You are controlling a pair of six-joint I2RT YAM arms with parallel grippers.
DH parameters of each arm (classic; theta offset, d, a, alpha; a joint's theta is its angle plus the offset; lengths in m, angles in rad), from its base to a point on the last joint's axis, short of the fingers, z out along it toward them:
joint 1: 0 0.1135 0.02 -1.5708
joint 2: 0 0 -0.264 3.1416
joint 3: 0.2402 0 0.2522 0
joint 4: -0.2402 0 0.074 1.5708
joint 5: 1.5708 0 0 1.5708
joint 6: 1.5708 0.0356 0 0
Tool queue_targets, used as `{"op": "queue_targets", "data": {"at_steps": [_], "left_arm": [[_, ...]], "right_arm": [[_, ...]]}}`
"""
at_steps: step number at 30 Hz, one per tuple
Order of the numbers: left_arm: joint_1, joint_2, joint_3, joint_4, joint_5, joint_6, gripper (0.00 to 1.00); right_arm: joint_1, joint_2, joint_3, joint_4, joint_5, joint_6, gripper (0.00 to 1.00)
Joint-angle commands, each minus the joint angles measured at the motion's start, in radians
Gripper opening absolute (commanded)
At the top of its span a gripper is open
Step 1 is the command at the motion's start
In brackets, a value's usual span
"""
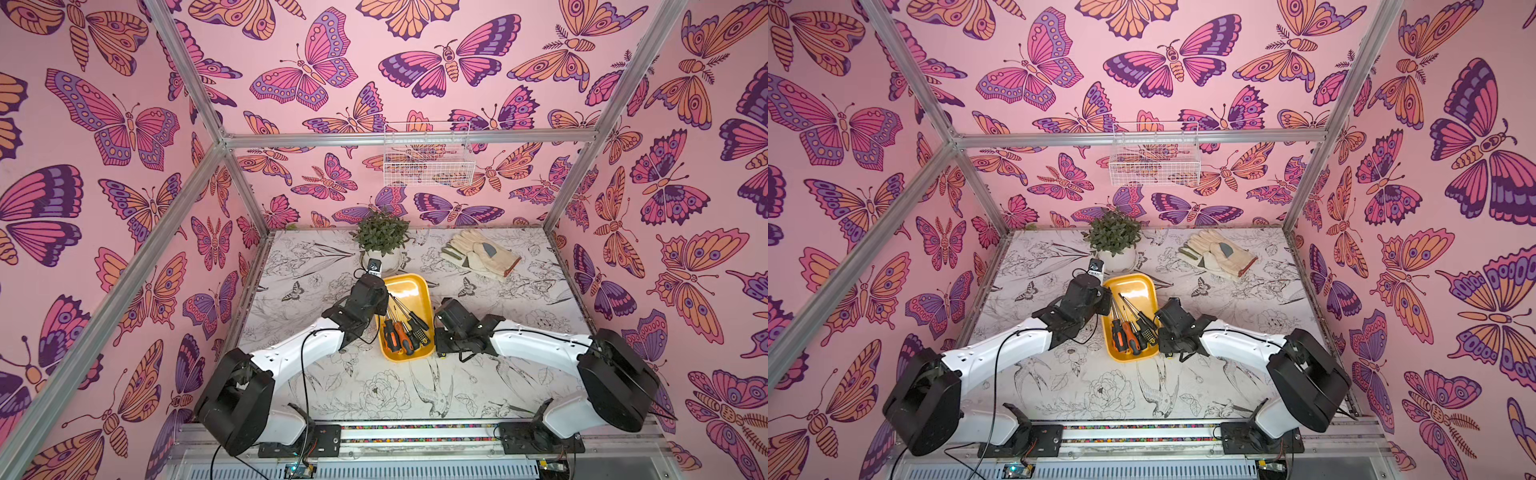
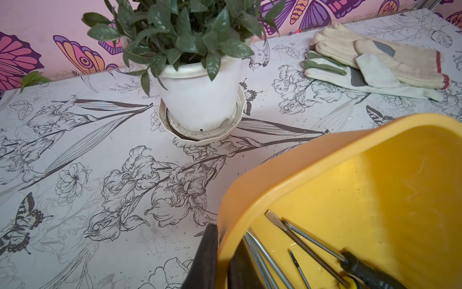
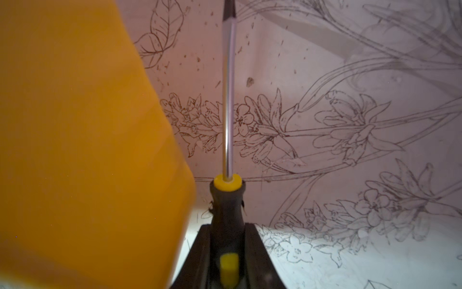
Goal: Take out the screwdriver from the storage box
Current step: Place the screwdriver at the center of the board.
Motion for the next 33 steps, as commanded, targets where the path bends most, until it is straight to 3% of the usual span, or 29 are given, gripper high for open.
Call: {"op": "queue_targets", "data": {"at_steps": [1, 15, 28, 33], "left_arm": [[0.016, -0.013, -0.016, 0.033, -0.024, 0.031, 0.0], [0.031, -0.045, -0.066, 0.048, -0.004, 0.027, 0.0], [0.037, -0.057, -0.084, 0.059, 0.002, 0.01, 0.0], [0.039, -0.059, -0.088, 0.059, 0.001, 0.004, 0.0]], "right_arm": [[-0.02, 0.022, 0.029, 0.006, -0.009, 0.022, 0.0], [-0.048, 0.109, 0.047, 0.016, -0.036, 0.039, 0.0], [-0.059, 0.115, 0.045, 0.018, -0.058, 0.039, 0.25], [-0.059, 0.107, 0.042, 0.017, -0.052, 0.041, 0.28]]}}
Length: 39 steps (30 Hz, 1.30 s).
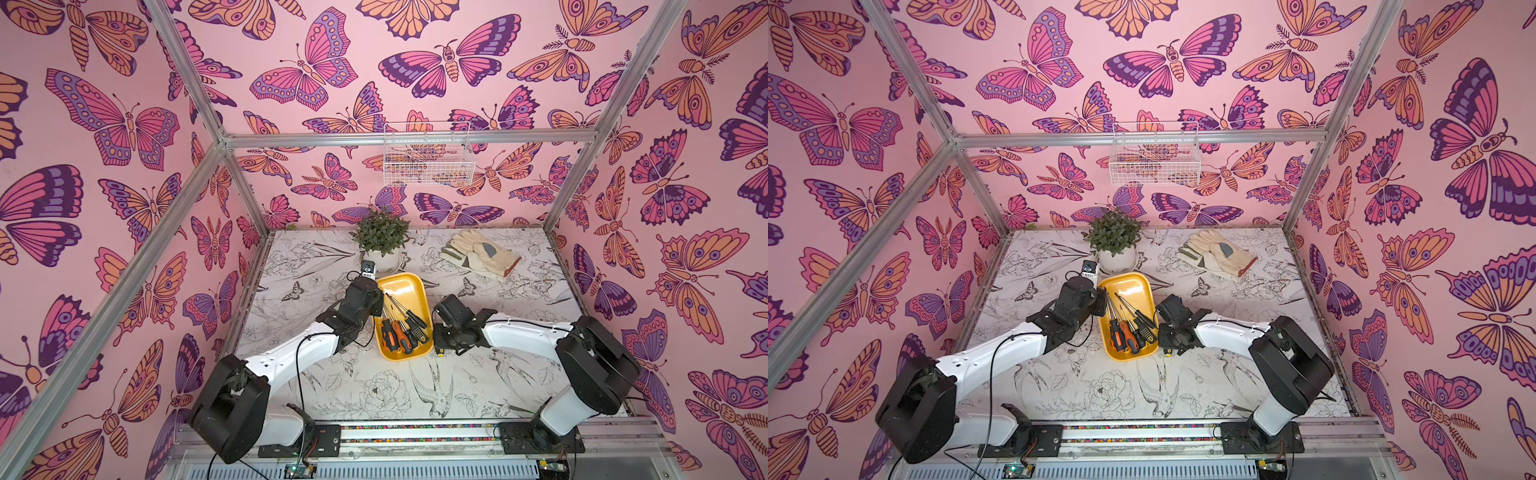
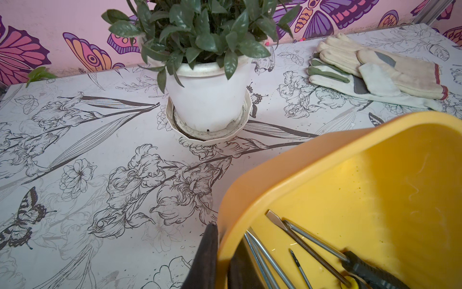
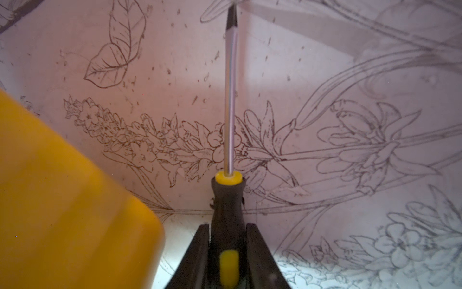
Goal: Take out the screwdriver from the storage box
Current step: Place the screwdriver at the center of the board.
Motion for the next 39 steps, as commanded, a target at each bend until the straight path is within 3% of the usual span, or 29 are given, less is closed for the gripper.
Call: {"op": "queue_targets", "data": {"at_steps": [1, 11, 20, 30, 39], "left_arm": [[0.011, -0.018, -0.027, 0.006, -0.018, 0.012, 0.0], [0.011, -0.018, -0.034, 0.006, -0.018, 0.006, 0.0], [0.011, -0.015, -0.032, 0.006, -0.021, 0.007, 0.0], [0.011, -0.016, -0.036, 0.005, -0.024, 0.011, 0.0], [0.011, -0.013, -0.036, 0.0, -0.02, 0.016, 0.0]], "right_arm": [[-0.008, 0.004, 0.004, -0.014, 0.002, 0.011, 0.28], [-0.008, -0.019, 0.001, -0.016, 0.01, 0.014, 0.32], [-0.009, -0.046, -0.009, -0.012, 0.019, 0.017, 0.49], [-0.003, -0.151, -0.026, -0.035, 0.035, 0.008, 0.51], [0.126, -0.265, 0.11, -0.236, 0.187, -0.092, 0.62]]}}
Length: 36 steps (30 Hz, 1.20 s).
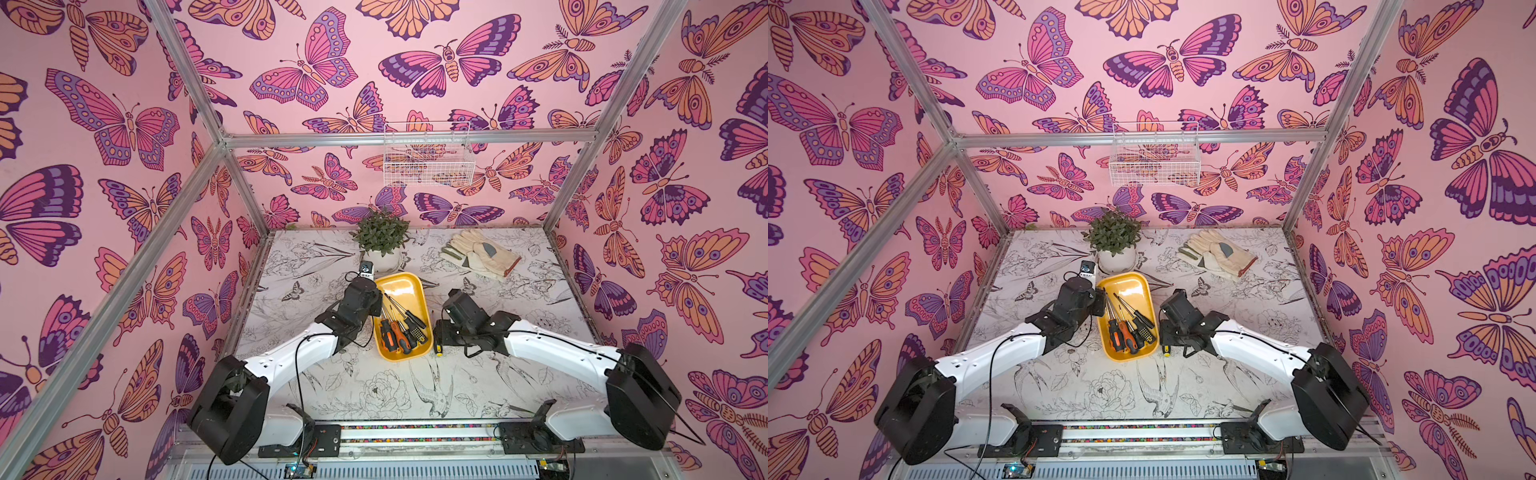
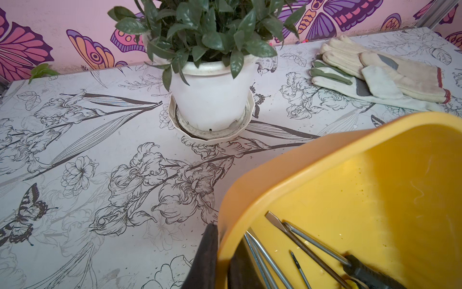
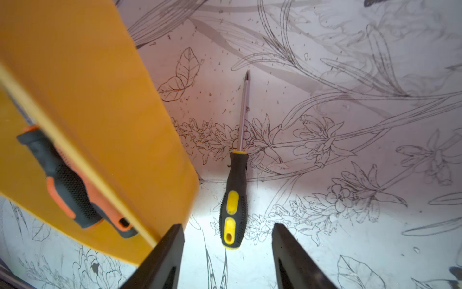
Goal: Take out the screwdriver from the storage box
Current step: Place the screwdriver at the center of the board, then pick up the screwdriver from the storage box.
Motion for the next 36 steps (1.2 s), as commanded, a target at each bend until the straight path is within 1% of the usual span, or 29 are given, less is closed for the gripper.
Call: {"op": "queue_targets", "data": {"at_steps": [1, 3, 6, 8, 11, 16, 27, 30, 36], "left_arm": [[0.006, -0.007, -0.026, -0.006, -0.02, 0.025, 0.0], [0.006, -0.011, -0.028, -0.008, -0.016, 0.022, 0.0], [0.006, -0.013, -0.027, -0.01, -0.013, 0.02, 0.0], [0.007, -0.013, -0.028, -0.011, -0.011, 0.019, 0.0], [0.006, -0.009, -0.028, -0.012, -0.008, 0.016, 0.0], [0.006, -0.005, -0.027, -0.013, -0.001, 0.009, 0.0], [0.007, -0.017, -0.031, -0.023, 0.005, 0.002, 0.0], [0.006, -0.021, -0.033, -0.026, 0.009, -0.001, 0.0], [0.007, -0.027, -0.034, -0.029, 0.016, -0.006, 0.0]], "right_arm": [[0.075, -0.015, 0.121, -0.125, 0.115, -0.073, 0.61], [0.125, 0.007, 0.194, -0.179, 0.172, -0.109, 0.61], [0.182, 0.049, 0.277, -0.198, 0.214, -0.157, 0.61], [0.21, 0.085, 0.317, -0.198, 0.213, -0.181, 0.6], [0.231, 0.143, 0.354, -0.175, 0.168, -0.202, 0.59], [0.233, 0.233, 0.364, -0.131, 0.091, -0.185, 0.58], [0.227, 0.332, 0.389, -0.088, 0.043, -0.158, 0.51], [0.222, 0.355, 0.401, -0.073, 0.028, -0.155, 0.48], [0.201, 0.386, 0.415, -0.06, 0.014, -0.154, 0.46]]}}
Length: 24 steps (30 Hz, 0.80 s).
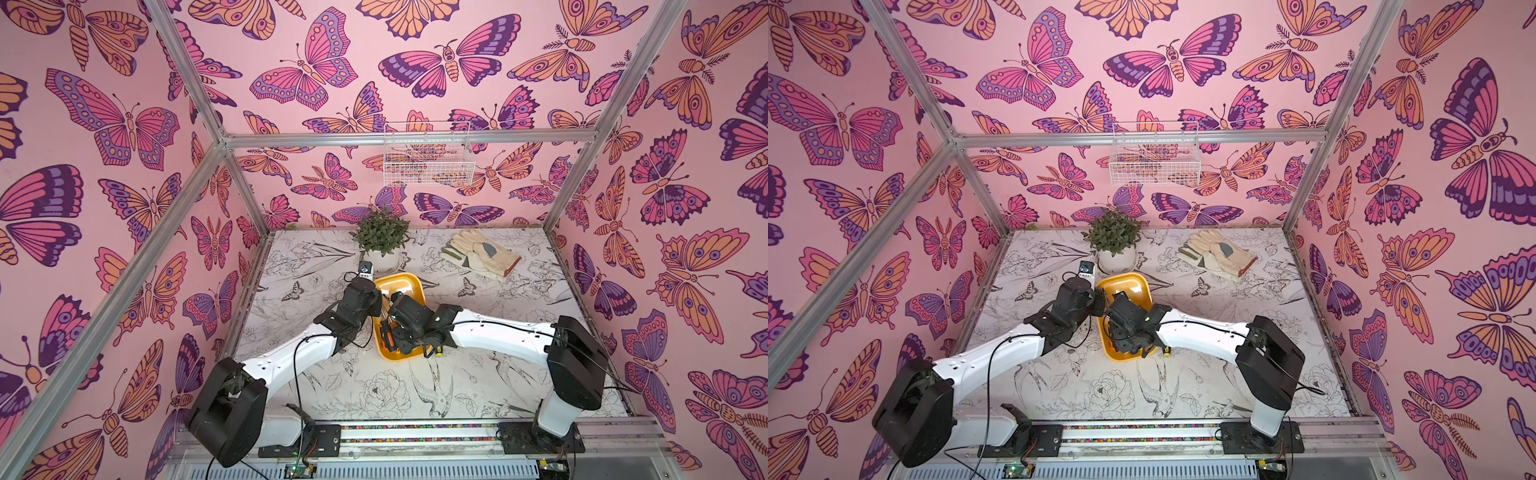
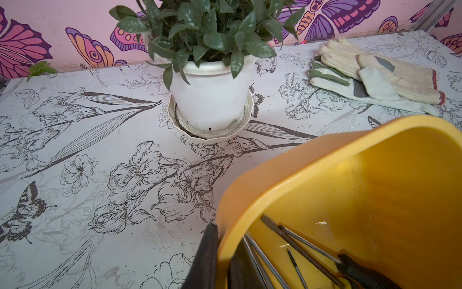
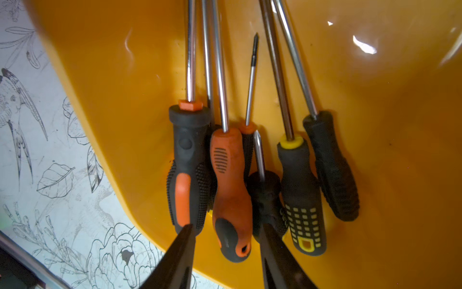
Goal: Take out the screwdriver from the storage box
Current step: Pick up the screwdriver from the storage box.
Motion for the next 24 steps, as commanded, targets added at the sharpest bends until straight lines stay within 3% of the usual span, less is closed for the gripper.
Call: {"op": "queue_targets", "data": {"at_steps": [1, 11, 24], "left_arm": [[0.004, -0.012, -0.029, -0.023, 0.007, 0.004, 0.0], [0.004, -0.008, -0.032, -0.023, 0.018, -0.009, 0.0], [0.005, -0.006, -0.034, -0.022, 0.029, -0.02, 0.0]], "right_arm": [[-0.019, 0.02, 0.035, 0.011, -0.013, 0.013, 0.46], [-0.047, 0.069, 0.06, 0.031, -0.03, 0.004, 0.37], [-0.05, 0.136, 0.096, 0.034, -0.046, -0.007, 0.37]]}}
